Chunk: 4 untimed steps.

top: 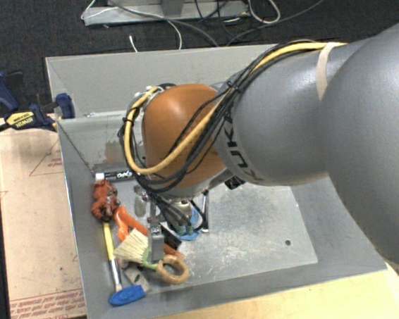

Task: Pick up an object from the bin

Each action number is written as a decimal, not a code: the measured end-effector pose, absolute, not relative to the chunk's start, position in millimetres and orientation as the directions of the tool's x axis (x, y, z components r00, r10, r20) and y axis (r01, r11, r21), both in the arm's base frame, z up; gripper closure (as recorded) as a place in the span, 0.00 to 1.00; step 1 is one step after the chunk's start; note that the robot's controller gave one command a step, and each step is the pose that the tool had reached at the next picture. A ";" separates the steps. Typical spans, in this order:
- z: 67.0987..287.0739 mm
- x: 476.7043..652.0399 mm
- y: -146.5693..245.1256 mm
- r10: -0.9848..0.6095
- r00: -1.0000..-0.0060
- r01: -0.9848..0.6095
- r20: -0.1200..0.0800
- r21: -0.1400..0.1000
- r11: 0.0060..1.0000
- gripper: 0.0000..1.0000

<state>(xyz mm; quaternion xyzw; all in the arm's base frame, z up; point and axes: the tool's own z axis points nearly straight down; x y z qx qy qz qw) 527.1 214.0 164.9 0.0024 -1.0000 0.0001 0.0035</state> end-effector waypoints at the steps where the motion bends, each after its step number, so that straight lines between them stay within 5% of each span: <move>1: 169.1 529.3 212.4 -0.002 -1.000 -0.002 -0.001 0.001 1.000 0.00; 2: 70.7 534.1 117.8 -0.008 -1.000 -0.008 0.004 0.000 1.000 1.00; 4: 70.6 534.1 117.8 -0.008 -1.000 -0.008 0.003 0.001 1.000 1.00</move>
Offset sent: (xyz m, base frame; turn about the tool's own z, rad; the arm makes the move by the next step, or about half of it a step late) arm 0.0064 -0.0957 -0.0949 -0.0055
